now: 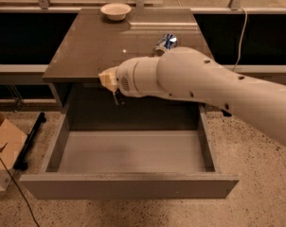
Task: Place rxbar chocolate into top drawer
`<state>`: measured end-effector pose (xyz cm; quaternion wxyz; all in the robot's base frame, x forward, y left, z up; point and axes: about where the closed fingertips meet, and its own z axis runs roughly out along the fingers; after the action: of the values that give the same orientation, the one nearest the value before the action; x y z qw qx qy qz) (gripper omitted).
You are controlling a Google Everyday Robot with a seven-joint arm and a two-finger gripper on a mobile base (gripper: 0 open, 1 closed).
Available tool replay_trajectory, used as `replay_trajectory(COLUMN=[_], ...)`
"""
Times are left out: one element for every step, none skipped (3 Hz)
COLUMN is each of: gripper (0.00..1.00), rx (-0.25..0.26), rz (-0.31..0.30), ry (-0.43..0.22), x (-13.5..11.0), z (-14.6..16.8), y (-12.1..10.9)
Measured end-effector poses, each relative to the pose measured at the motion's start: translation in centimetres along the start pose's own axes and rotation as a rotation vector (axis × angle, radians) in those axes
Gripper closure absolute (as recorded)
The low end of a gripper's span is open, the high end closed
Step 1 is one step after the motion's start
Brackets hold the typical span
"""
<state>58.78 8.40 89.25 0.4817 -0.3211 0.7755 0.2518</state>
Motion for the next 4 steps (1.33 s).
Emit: replay_trajectory(gripper=[1.0, 1.0, 1.0, 0.84], rx=[-0.002, -0.042, -0.058, -0.051], rz=[0.124, 0.32, 0.444, 0.491], ry=[0.148, 0.253, 0.277, 0.277], x=[8.0, 18.6, 25.3, 28.3], z=[-1.2, 0.3, 1.7, 2.3], y=[1.9, 4.1, 4.9, 4.1])
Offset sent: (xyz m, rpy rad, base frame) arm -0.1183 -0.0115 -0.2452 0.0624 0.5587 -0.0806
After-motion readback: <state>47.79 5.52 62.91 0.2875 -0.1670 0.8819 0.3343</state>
